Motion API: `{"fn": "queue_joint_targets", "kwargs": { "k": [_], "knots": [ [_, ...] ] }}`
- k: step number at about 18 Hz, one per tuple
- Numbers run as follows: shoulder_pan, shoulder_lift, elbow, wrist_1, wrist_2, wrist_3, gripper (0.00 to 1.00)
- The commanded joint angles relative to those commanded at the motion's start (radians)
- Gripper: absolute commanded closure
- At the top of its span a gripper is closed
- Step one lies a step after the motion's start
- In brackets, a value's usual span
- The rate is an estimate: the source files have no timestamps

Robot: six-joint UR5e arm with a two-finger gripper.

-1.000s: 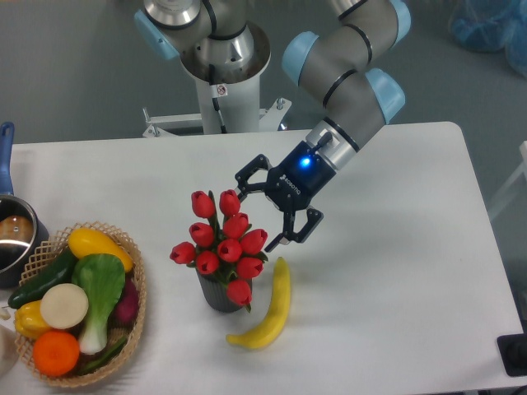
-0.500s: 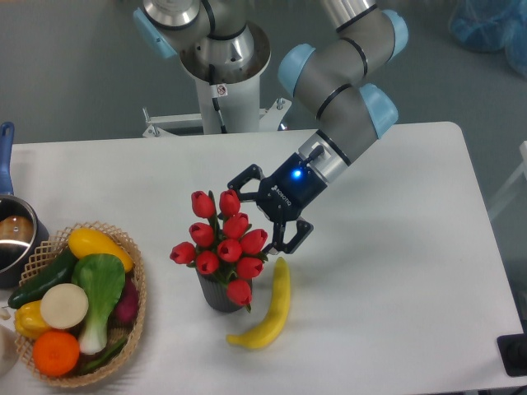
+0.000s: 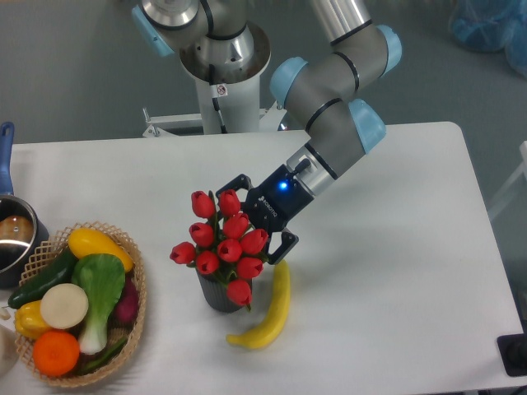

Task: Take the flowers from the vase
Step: 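Close the gripper on the tulip stems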

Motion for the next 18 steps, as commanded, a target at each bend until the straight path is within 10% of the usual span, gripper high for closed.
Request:
{"fn": "queue_joint_targets", "kwargs": {
  "k": [18],
  "knots": [
    [-0.035,-0.026,0.003,0.044,-0.041,-0.003,0.00]
  ]
}}
